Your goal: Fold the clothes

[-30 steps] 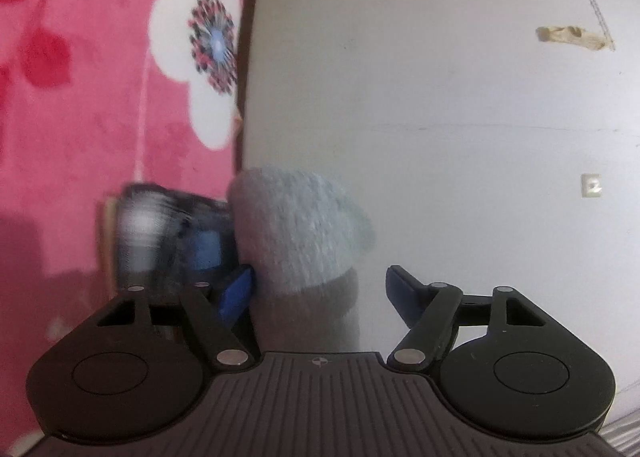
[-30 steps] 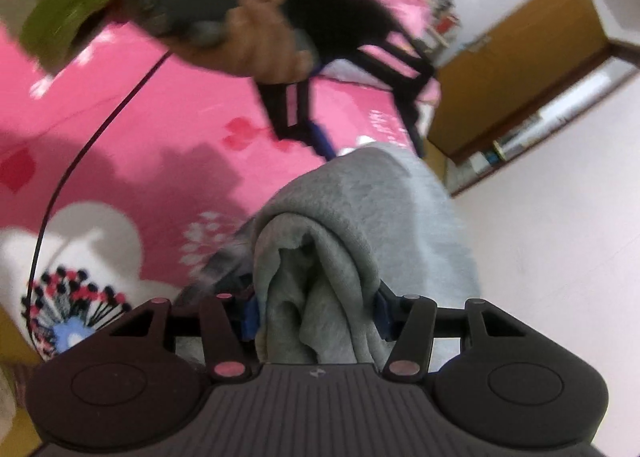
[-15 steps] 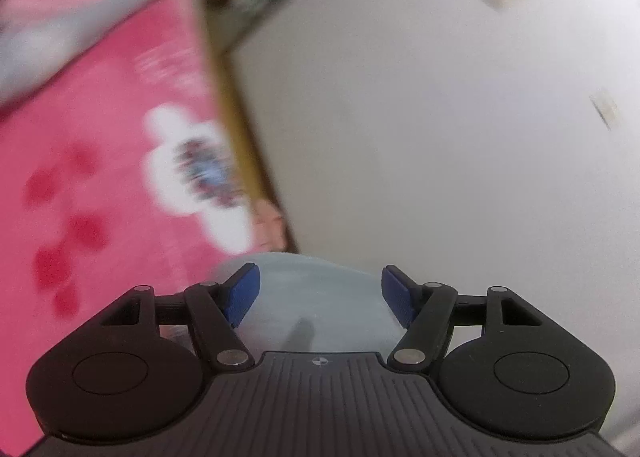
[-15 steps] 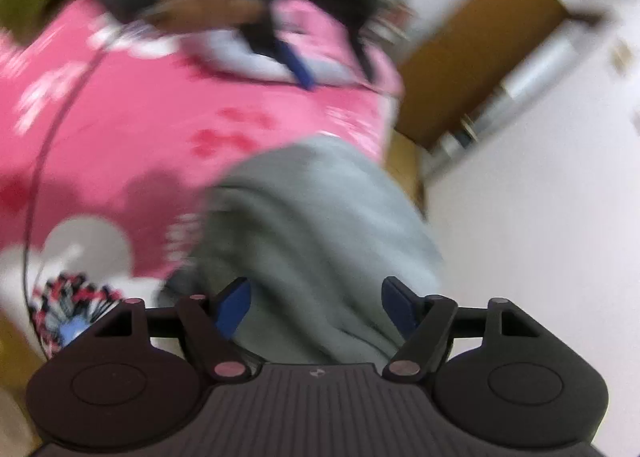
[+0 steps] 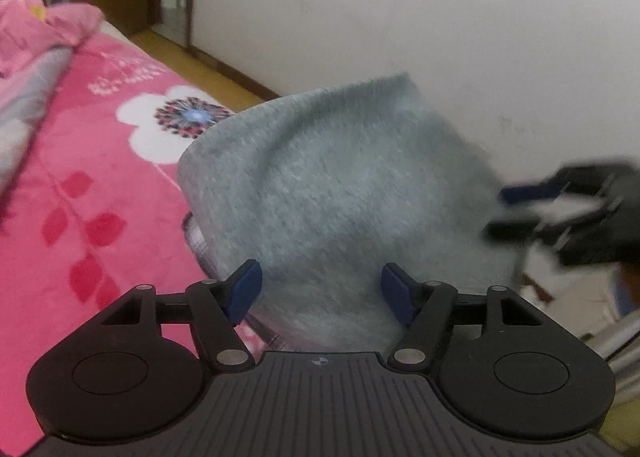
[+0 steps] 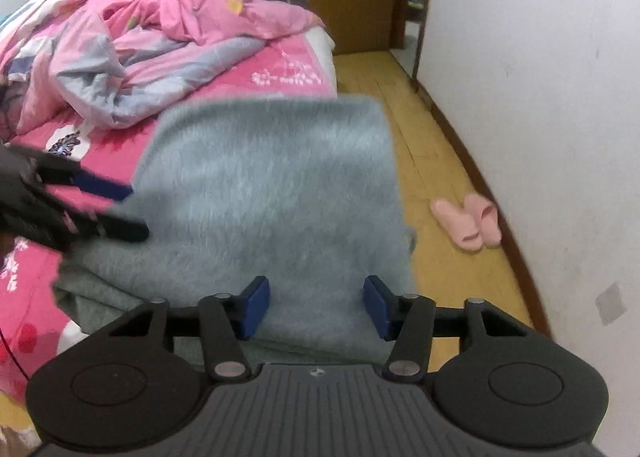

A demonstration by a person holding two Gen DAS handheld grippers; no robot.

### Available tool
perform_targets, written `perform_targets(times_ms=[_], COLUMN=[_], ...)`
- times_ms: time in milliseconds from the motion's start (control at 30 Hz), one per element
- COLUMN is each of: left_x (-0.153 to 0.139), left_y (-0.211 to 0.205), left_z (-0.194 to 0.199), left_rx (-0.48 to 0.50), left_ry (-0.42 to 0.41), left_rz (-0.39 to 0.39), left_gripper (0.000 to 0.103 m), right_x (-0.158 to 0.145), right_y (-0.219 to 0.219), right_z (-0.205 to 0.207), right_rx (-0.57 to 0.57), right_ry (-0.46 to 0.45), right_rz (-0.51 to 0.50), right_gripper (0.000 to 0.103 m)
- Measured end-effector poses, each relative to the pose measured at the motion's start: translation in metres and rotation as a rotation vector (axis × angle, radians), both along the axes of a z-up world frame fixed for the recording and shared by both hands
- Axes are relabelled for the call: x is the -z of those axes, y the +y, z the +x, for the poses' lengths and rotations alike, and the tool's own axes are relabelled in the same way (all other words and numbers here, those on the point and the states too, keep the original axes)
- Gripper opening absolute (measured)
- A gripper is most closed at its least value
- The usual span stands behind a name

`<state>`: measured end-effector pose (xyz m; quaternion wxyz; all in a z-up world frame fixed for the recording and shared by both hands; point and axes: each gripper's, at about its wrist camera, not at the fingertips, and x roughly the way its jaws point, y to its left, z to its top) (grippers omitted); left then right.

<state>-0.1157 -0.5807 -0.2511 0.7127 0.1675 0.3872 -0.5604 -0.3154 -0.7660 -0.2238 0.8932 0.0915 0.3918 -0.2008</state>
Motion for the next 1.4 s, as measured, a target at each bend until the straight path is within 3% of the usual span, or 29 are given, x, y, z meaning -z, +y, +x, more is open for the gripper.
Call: perform_targets(times_ms=[100, 167, 233, 300, 367, 433, 600, 700, 833, 933, 1033, 1167, 1300, 1400], left_x=[0.003, 0.005, 0.006, 0.011, 0.011, 0.011, -0.011, -0.032, -0.043, -0.032, -0.007, -0.029, -0.064, -0.09], left_y=[0.006, 0.01, 0.014, 0.013, 0.015, 0.012, 0.011, 0.017, -0.001, -0.026, -0.037, -0.027, 0.004, 0.029], left_z=[0.001, -0.004, -0.011, -0.013, -0.014, -0.012, -0.016, -0.018, -0.025, -0.021, 0.0, 0.007, 0.007, -0.006], left_rx=[-0.055, -0.07, -0.081, -0.093, -0.117, -0.13, -0.102, -0.105, -0.01, 0.052, -0.014, -0.055, -0.103, -0.106], left_ry=[0.019, 0.0, -0.02, -0.041, -0.051, -0.047, -0.121, -0.145, -0.176, -0.093, 0.034, 0.046, 0.083, 0.069], left_rz=[-0.008, -0.019, -0.028, -0.035, -0.044, -0.044, -0.028, -0.08, -0.116, -0.067, 0.009, 0.039, 0.021, 0.023], left_gripper=[0.075, 0.075, 0.075, 0.075, 0.075, 0.075, 0.073, 0.073, 0.073, 0.077, 0.071, 0.073, 0.077, 0.079], right_x=[-0.025, -0.019, 0.002, 0.034, 0.057, 0.056, 0.002, -0.027, -0.031, -0.009, 0.024, 0.004, -0.026, -0.057], right_y=[-0.022, -0.046, -0.073, -0.097, -0.102, -0.102, -0.092, -0.076, -0.051, -0.039, -0.035, -0.027, 0.0, 0.038], right_z=[0.011, 0.037, 0.069, 0.1, 0.12, 0.127, 0.074, 0.031, -0.001, -0.008, -0.009, -0.029, -0.061, -0.077], right_rx=[-0.029, -0.052, -0.07, -0.053, -0.042, -0.047, 0.017, 0.044, -0.005, -0.008, 0.06, 0.163, 0.281, 0.309], right_ry=[-0.083, -0.127, -0.137, -0.127, -0.102, -0.077, -0.145, -0.138, -0.102, -0.051, 0.064, 0.051, 0.084, 0.122], right_rz=[0.024, 0.055, 0.112, 0.232, 0.246, 0.228, 0.152, 0.088, 0.125, 0.198, 0.24, 0.279, 0.318, 0.268], right_gripper=[0.055, 0.055, 0.055, 0.054, 0.054, 0.054, 0.053, 0.054, 0.054, 0.054, 0.053, 0.054, 0.054, 0.06])
